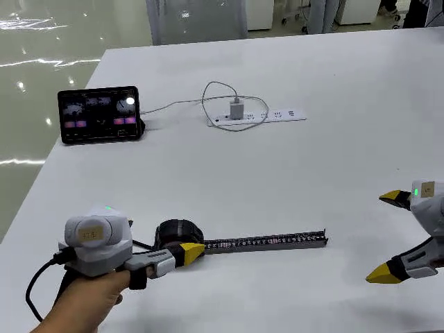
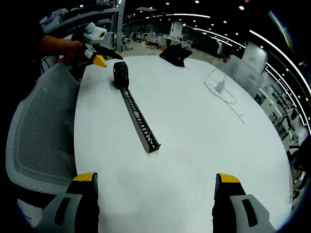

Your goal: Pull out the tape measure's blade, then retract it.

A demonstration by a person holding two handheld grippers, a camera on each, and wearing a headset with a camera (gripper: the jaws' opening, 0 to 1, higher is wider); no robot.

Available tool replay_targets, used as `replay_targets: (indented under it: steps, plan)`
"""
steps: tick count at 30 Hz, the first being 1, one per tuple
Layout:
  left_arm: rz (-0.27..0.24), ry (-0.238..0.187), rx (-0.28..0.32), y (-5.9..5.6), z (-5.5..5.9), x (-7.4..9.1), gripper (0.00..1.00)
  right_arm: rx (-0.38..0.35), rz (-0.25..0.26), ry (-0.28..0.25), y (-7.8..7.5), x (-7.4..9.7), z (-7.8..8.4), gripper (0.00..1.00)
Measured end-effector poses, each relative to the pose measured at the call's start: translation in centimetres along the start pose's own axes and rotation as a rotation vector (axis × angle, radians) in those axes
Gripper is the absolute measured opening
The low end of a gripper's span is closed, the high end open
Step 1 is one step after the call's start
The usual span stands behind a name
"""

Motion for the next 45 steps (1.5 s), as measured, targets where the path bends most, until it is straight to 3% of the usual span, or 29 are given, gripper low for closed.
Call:
replay_targets:
  steps: [9,12,19,24,29,33,37,43,45]
  plan:
    - [-0.014,0.009,0.013,-0.7,0.1,-1.1,0.99,0.065,-0.068,-0.009,0.2,-1.4,-1.0,0.99]
    - [-0.071,0.035,0.013,-0.2,0.6,-1.4,0.99,0.081,-0.082,-0.013,0.3,-1.8,-1.3,0.99]
    - [-0.15,0.029,0.037,0.1,1.1,-2.0,0.99,0.132,-0.104,-0.001,0.3,-2.7,-1.8,0.99]
    - [-0.165,-0.001,0.065,-0.1,1.2,-2.6,0.99,0.14,-0.113,-0.005,0.2,-3.1,-2.2,0.99]
    - [-0.205,-0.036,0.029,-0.1,1.0,-3.0,0.99,0.163,-0.124,0.006,0.2,-3.5,-2.3,0.99]
    - [-0.301,-0.122,0.059,0.6,0.6,-3.0,0.99,0.165,-0.13,0.011,0.2,-4.0,-2.5,0.99]
    - [-0.346,-0.15,0.015,0.3,0.8,-3.3,0.99,0.164,-0.14,0.009,0.4,-4.4,-2.8,0.99]
    - [-0.361,-0.18,-0.043,0.0,1.4,-3.1,0.99,0.177,-0.151,0.014,0.4,-4.9,-3.0,0.99]
    - [-0.368,-0.199,-0.007,0.2,1.4,-3.1,0.99,0.168,-0.149,0.014,0.3,-5.0,-3.1,0.97]
Point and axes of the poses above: the centre of the closed fingertips' face, and the gripper's own axes: x roughly backward along the fingers, y roughly to its left, z roughly out of its underside, the point moved 4 cm from there along x, roughly backward along the fingers, and after that the axes turned 14 degrees about z, right-handed, at the moved point
